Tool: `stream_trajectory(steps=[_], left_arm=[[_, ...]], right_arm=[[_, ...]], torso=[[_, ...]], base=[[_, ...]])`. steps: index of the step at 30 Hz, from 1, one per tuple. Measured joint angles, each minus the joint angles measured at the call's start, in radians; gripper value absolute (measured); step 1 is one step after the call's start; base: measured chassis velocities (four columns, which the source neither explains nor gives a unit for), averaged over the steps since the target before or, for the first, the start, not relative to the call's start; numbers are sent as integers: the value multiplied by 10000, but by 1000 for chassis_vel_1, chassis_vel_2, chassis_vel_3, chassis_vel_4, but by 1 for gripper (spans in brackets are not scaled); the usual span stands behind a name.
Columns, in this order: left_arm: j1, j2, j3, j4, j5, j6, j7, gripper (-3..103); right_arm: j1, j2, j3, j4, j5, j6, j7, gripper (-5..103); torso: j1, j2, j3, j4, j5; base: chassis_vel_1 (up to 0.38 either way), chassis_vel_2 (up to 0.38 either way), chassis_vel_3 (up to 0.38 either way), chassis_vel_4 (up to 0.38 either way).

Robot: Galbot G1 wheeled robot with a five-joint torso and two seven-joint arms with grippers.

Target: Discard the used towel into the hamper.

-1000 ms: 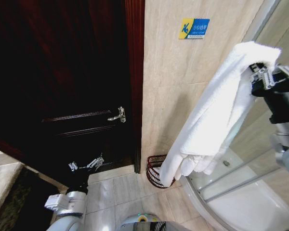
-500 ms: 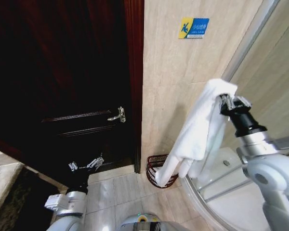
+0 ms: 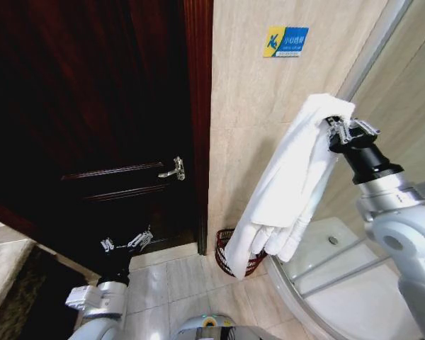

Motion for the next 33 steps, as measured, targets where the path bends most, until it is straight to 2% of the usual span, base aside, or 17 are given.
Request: stream_trajectory(steps=[5, 12, 20, 33], left_arm=[[0, 0, 0, 0, 0, 0, 0, 100], [0, 0, 0, 0, 0, 0, 0, 100], [0, 0, 0, 0, 0, 0, 0, 100], [0, 0, 0, 0, 0, 0, 0, 100]], right_arm=[[395, -63, -182, -733, -156, 151, -133, 5], [1283, -577, -680, -1662, -123, 342, -250, 5], [1772, -642, -1270, -2040, -178, 448, -290, 5], [3140, -1252, -1665, -2656, 290, 416, -159, 5]], torso=[[0, 0, 0, 1, 2], [0, 1, 0, -1, -3], [0, 1, 0, 0, -1], [0, 1, -1, 0, -1]], base=[[0, 0, 0, 0], [0, 0, 0, 0], [0, 0, 0, 0], [0, 0, 0, 0]])
